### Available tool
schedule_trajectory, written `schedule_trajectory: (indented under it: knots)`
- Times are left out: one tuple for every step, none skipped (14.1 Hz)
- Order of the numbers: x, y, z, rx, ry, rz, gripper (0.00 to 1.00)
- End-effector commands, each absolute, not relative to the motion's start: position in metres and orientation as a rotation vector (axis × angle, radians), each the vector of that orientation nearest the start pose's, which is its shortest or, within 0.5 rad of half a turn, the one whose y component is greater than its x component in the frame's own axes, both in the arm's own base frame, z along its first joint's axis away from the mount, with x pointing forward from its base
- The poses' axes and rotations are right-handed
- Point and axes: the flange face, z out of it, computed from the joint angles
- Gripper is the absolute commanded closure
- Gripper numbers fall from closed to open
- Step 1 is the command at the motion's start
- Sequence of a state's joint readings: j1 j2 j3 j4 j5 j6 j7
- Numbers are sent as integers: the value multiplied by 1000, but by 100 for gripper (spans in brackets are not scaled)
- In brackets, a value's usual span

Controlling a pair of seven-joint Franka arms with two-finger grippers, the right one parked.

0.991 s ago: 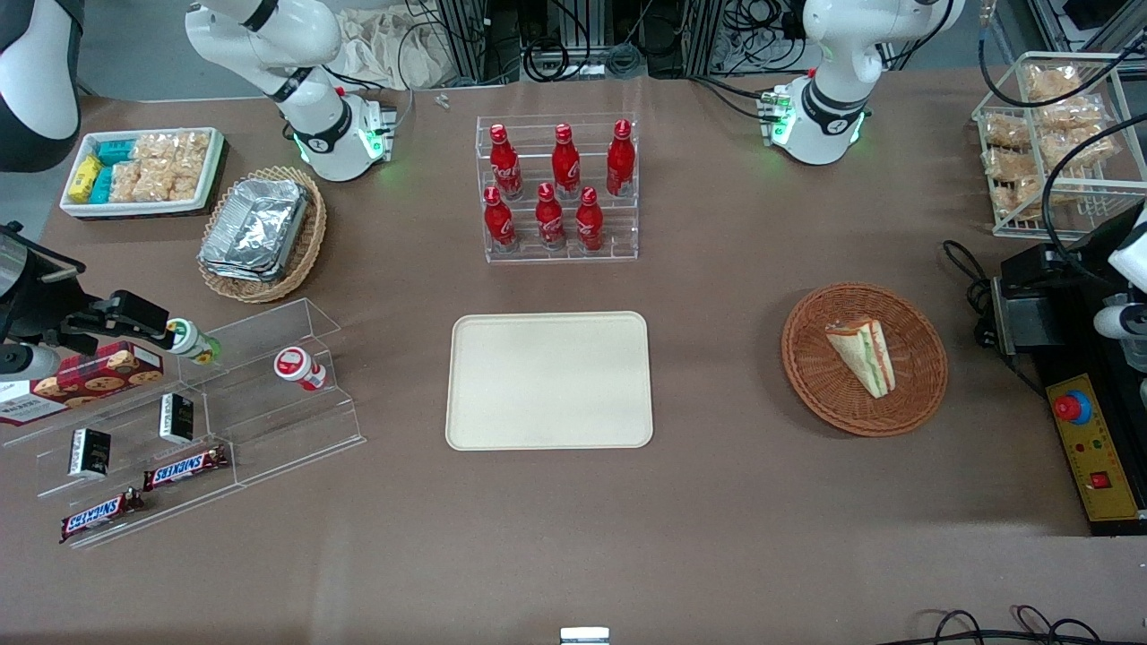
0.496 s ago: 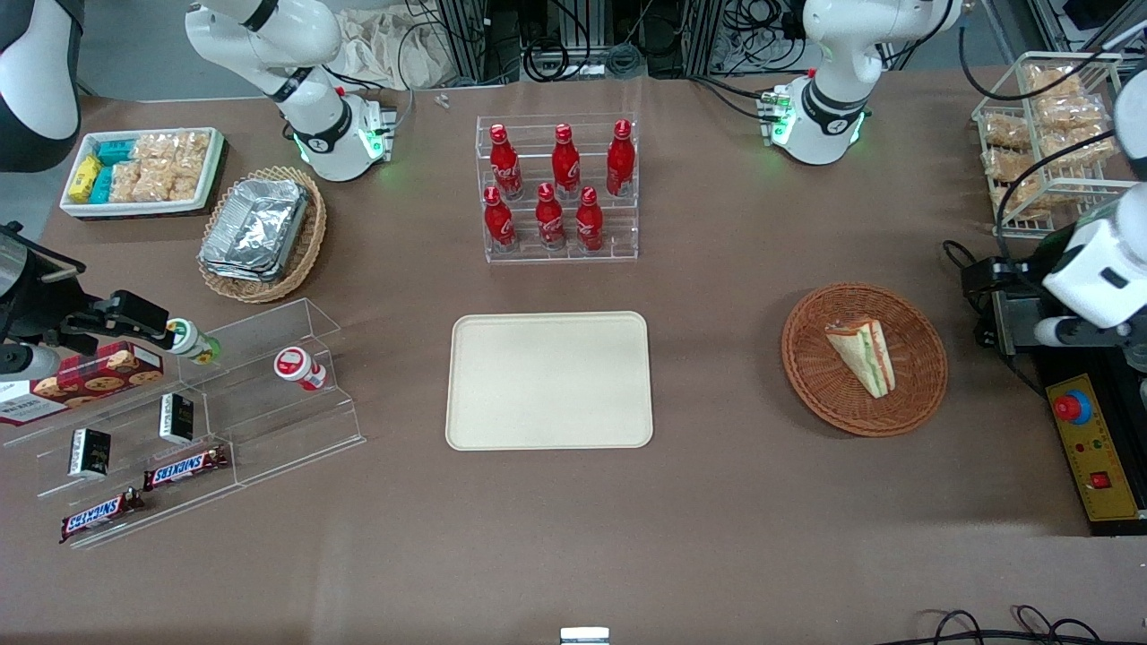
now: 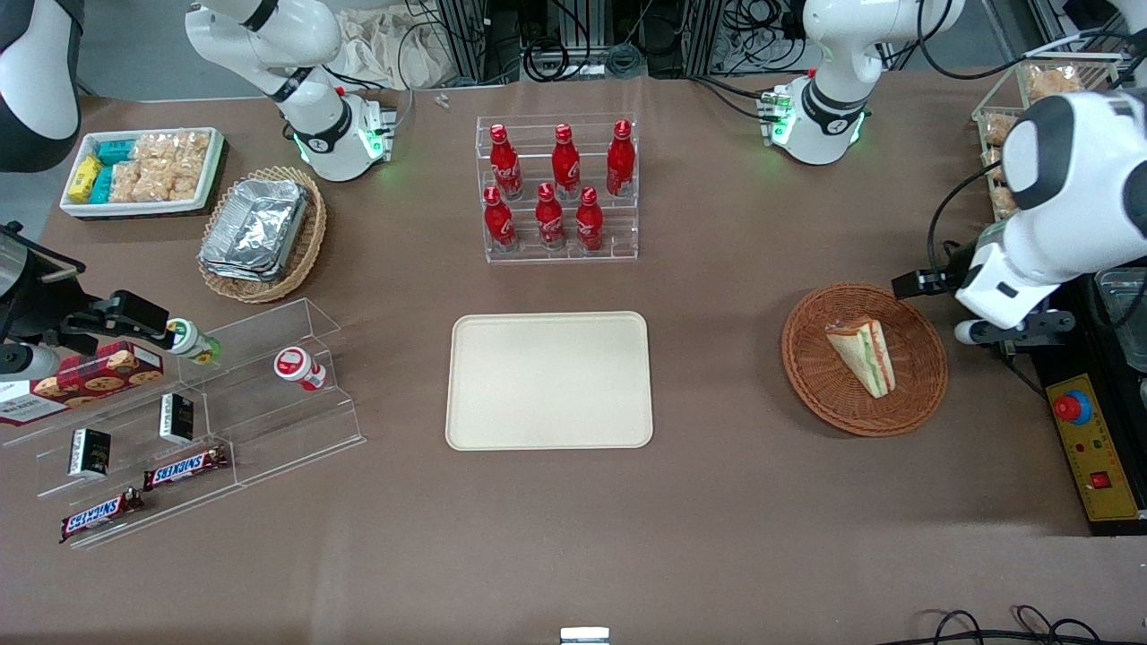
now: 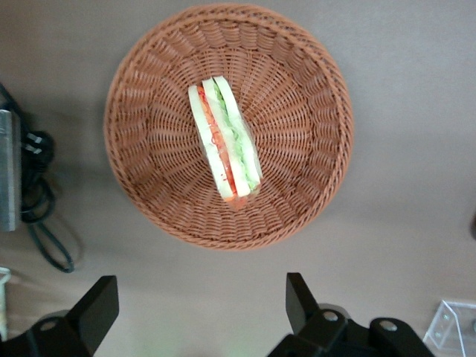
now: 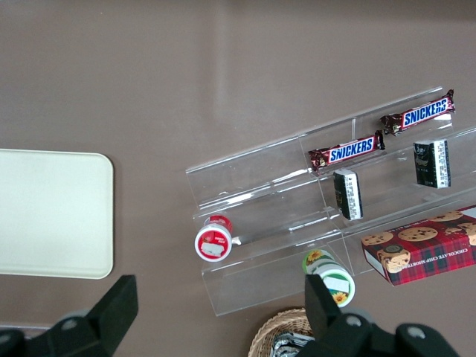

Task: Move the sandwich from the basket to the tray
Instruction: 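Move the left gripper over the wicker basket holding the sandwich, then lower the left gripper onto the wrapped sandwich and close on it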

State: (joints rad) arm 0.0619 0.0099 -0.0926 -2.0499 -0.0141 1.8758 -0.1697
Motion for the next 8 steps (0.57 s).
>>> schedule_trajectory:
  knots:
    - [511, -20, 389, -3114, -303, 252, 0]
    - [509, -21, 377, -3111, -325, 237, 0]
    - [511, -20, 366, -3108, -347, 227, 0]
    - [514, -19, 357, -3100, -356, 232, 0]
    - [517, -19, 347, -3098, -379, 230, 1]
    - [520, -19, 334, -3095, -404, 227, 1]
    - [523, -19, 322, -3089, -444, 235, 1]
    - [526, -18, 311, -3077, -480, 227, 1]
